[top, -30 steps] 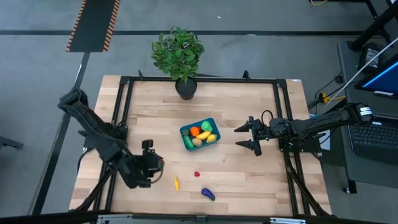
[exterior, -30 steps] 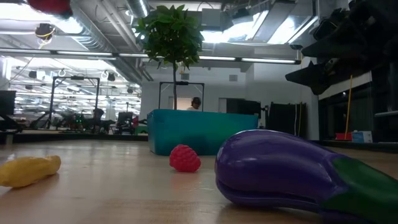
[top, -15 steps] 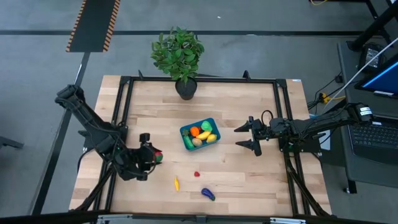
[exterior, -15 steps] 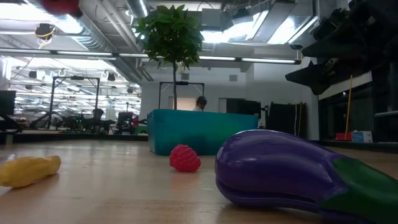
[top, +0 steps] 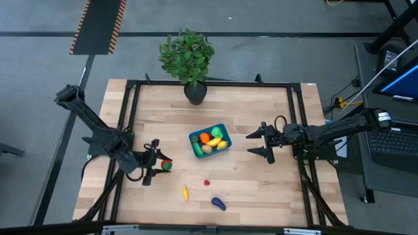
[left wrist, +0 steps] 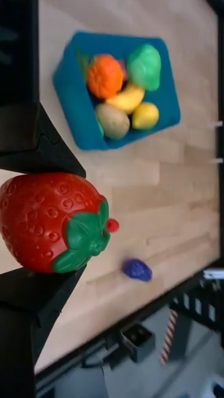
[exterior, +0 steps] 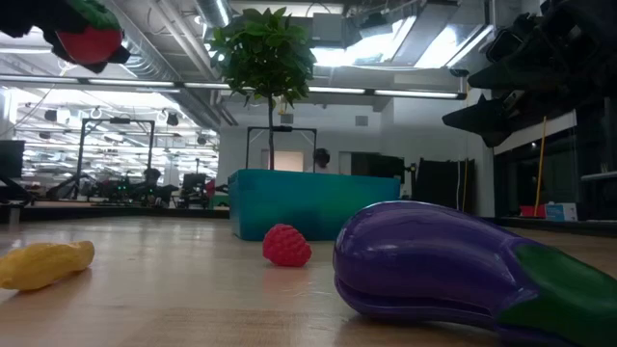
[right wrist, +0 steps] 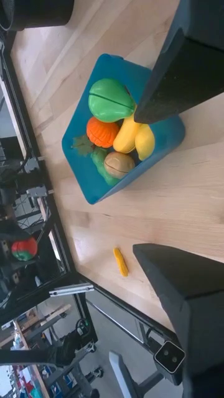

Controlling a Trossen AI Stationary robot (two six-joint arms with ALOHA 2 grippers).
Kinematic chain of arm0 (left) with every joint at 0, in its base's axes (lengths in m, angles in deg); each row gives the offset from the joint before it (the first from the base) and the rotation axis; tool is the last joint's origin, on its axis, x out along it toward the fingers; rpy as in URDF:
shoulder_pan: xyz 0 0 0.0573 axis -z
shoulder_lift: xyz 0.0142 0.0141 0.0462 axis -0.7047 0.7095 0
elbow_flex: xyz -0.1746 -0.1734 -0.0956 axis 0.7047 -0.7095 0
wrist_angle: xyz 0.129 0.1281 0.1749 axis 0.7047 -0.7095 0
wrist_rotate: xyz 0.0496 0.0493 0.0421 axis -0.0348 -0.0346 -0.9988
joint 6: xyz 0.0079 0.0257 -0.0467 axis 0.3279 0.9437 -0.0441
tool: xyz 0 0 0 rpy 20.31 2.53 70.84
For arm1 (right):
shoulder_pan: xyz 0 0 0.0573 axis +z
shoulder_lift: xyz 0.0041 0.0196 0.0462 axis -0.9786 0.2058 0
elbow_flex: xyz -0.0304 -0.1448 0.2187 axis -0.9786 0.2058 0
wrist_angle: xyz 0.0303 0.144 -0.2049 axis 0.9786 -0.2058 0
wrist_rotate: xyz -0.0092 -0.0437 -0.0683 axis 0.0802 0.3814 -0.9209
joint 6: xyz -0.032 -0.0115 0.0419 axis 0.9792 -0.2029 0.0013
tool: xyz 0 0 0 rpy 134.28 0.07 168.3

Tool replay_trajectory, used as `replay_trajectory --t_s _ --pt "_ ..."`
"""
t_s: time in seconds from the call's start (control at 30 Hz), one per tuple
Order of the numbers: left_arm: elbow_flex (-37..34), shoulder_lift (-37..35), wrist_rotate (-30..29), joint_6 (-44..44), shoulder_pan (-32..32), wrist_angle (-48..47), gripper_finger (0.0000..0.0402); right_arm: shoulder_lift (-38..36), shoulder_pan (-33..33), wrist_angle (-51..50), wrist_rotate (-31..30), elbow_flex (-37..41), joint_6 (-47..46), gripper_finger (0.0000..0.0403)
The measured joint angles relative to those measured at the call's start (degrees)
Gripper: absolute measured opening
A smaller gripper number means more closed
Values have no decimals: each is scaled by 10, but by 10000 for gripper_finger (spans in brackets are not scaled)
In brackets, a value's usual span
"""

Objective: Pick and placing Produce into tupperware
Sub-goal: Put the red strawberry into the blue bin

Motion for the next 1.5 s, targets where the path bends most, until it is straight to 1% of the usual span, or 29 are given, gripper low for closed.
replay_trajectory --t_s 0.1,0.23,0.33,0.43,0.6,1.0,1.17,1.3,1.5 --pt "-36 -16 27 20 -15 57 186 0 0 0 0 0 0 332" --pt "-83 -20 55 59 -36 136 186 0 0 0 0 0 0 332" --pt "-114 -20 97 85 -54 206 186 0 0 0 0 0 0 332" --pt "-128 -20 137 104 -71 246 186 0 0 0 0 0 0 332" --pt "-130 -20 157 137 -89 255 186 0 0 0 0 0 0 332" --pt "-130 -19 158 138 -144 255 186 0 0 0 0 0 0 332" --pt "-130 -19 156 148 -178 259 186 0 -1 0 0 0 0 332" --pt "-130 -19 156 174 -207 269 186 0 -1 0 0 0 0 332" --pt "-131 -18 148 175 -251 275 186 0 -1 0 0 0 1 332"
